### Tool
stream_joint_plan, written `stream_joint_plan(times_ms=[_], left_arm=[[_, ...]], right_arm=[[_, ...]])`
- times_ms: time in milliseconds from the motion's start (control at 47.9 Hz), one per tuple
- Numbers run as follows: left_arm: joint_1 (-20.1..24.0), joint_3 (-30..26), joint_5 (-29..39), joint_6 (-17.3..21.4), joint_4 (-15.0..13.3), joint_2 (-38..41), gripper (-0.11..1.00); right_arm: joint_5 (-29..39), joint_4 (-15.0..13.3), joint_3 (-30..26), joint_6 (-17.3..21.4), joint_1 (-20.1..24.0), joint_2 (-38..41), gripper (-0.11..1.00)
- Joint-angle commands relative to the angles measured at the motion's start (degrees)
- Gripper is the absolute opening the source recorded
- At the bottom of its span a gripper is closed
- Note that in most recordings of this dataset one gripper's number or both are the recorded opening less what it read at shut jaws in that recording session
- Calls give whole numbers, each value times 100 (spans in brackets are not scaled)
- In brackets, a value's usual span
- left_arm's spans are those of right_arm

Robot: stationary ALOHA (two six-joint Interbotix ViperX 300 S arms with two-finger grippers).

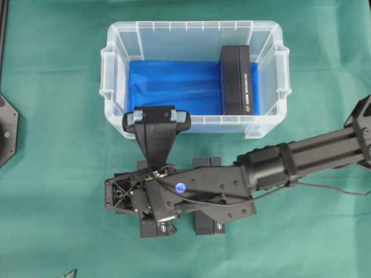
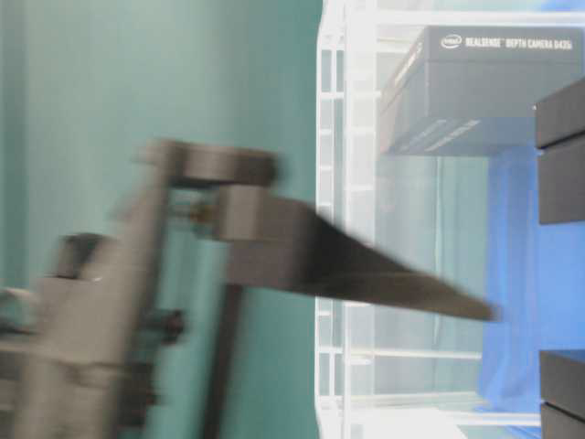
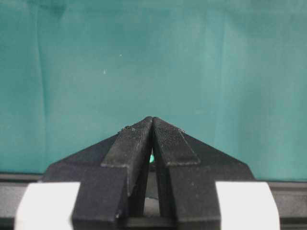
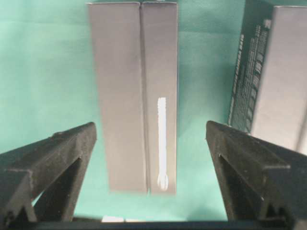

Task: Take the box out of the case with the right arm.
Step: 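Lower the box onto the cloth left of the first box and release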

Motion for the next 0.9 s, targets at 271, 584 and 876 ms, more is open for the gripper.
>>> stream_joint_plan(times_ms=[271,584,876], left_arm=[[18,-132,-26,9,9,26,0],[18,-132,-26,-18,9,18,0],[18,-141,-35,-26,9,35,0]], right_arm=[[378,-149,-431,-185,-35,-308,90],[870,-132,-369,-299,79,-439,89],[1090,-167,536,-246,202,-1134,89]])
